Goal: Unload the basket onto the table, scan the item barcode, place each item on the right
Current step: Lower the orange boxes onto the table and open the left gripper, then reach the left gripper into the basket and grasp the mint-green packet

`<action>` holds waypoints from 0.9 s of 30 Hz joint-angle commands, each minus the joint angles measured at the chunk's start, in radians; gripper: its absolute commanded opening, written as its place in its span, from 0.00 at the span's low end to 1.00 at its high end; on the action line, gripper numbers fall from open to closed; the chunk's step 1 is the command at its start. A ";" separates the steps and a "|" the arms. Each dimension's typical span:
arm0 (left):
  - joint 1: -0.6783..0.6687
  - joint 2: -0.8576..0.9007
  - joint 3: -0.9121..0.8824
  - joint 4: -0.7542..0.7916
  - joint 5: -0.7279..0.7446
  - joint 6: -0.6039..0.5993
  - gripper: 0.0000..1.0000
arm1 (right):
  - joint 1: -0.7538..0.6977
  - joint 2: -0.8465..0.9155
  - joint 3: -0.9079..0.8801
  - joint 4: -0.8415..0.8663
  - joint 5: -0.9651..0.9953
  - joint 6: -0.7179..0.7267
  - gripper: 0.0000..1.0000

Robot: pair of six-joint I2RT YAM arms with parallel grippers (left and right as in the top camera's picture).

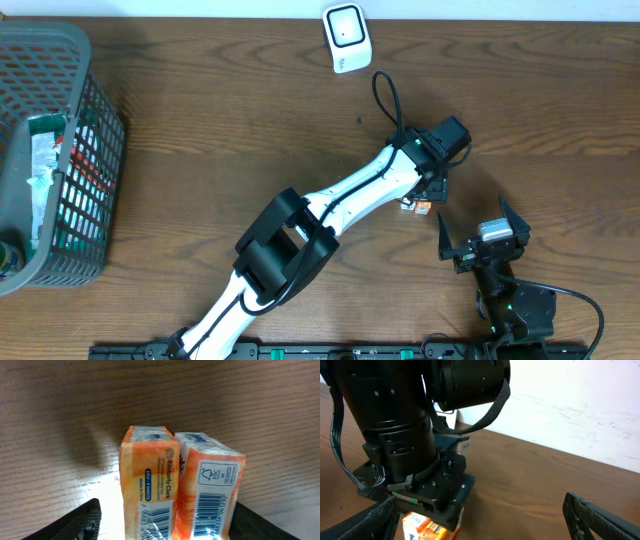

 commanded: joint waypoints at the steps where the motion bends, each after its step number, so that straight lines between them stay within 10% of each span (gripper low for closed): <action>1: -0.002 -0.048 -0.008 0.000 -0.006 0.035 0.82 | 0.007 -0.005 -0.001 -0.004 0.002 0.004 0.99; 18: 0.034 -0.264 -0.004 -0.012 -0.173 0.162 0.84 | 0.007 -0.005 -0.001 -0.004 0.002 0.004 0.99; 27: 0.309 -0.581 -0.003 -0.210 -0.288 0.229 0.83 | 0.007 -0.005 -0.001 -0.004 0.002 0.003 0.99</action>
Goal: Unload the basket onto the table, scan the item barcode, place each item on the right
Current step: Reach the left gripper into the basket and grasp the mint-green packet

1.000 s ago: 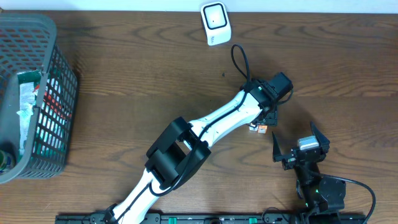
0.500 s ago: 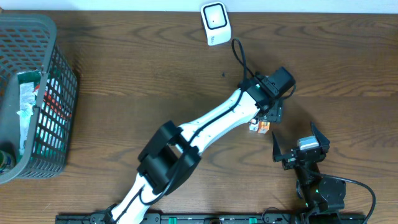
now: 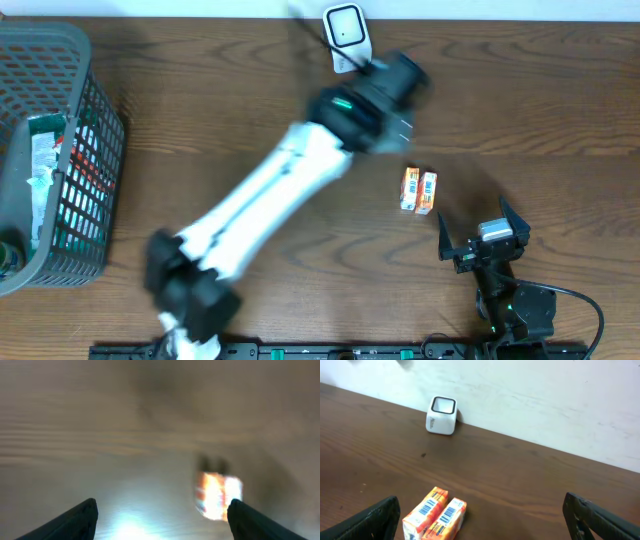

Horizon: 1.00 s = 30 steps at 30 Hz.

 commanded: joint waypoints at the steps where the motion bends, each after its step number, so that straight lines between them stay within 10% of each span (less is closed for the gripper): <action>1: 0.165 -0.193 0.003 -0.053 -0.095 0.053 0.83 | 0.007 -0.005 -0.001 -0.004 0.002 0.003 0.99; 16: 1.065 -0.546 0.003 -0.169 -0.096 0.054 0.83 | 0.007 -0.005 -0.001 -0.004 0.002 0.003 0.99; 30: 1.331 -0.209 0.003 -0.272 -0.092 0.056 0.84 | 0.007 -0.005 -0.001 -0.004 0.002 0.003 0.99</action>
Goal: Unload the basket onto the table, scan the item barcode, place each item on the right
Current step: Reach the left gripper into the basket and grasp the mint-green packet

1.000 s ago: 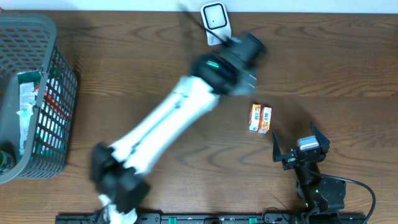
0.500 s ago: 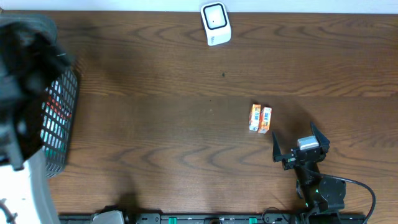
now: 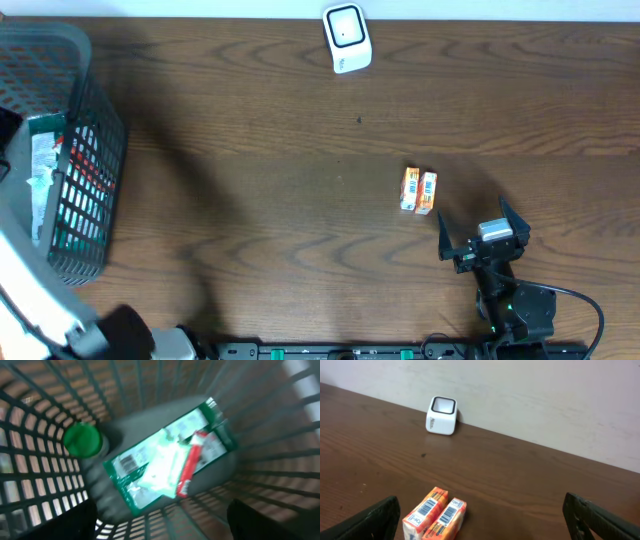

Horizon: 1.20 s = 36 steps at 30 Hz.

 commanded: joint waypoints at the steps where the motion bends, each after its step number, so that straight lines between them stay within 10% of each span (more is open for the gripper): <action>1: 0.020 0.094 0.002 -0.022 -0.001 0.019 0.84 | 0.007 -0.005 -0.001 -0.004 0.002 0.004 0.99; 36: 0.144 0.628 -0.018 0.068 0.251 0.219 0.86 | 0.007 -0.005 -0.001 -0.005 0.002 0.003 0.99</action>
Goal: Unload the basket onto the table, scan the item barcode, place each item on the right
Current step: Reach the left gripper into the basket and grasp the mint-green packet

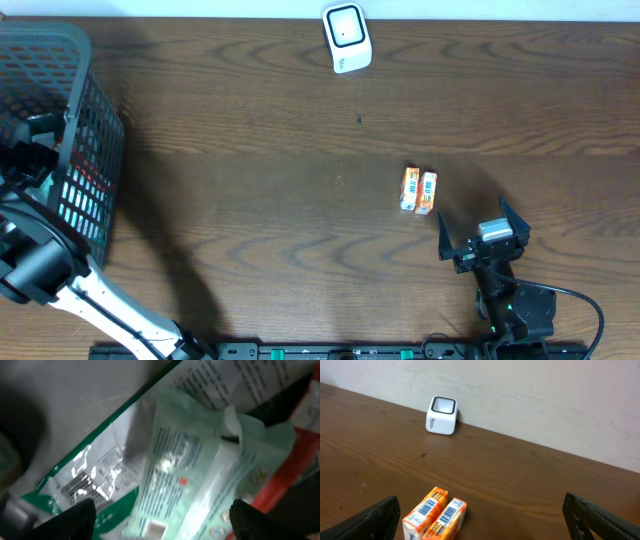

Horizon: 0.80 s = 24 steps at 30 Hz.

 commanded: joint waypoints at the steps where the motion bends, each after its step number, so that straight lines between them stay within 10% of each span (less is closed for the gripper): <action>1: -0.002 0.032 -0.019 0.010 0.006 0.010 0.86 | 0.007 -0.005 -0.001 -0.004 0.002 0.003 0.99; 17: -0.002 -0.005 -0.083 0.097 0.077 0.043 0.80 | 0.007 -0.005 -0.001 -0.004 0.002 0.003 0.99; 24: -0.002 -0.007 -0.083 0.085 0.077 0.047 0.15 | 0.007 -0.005 -0.001 -0.004 0.002 0.003 0.99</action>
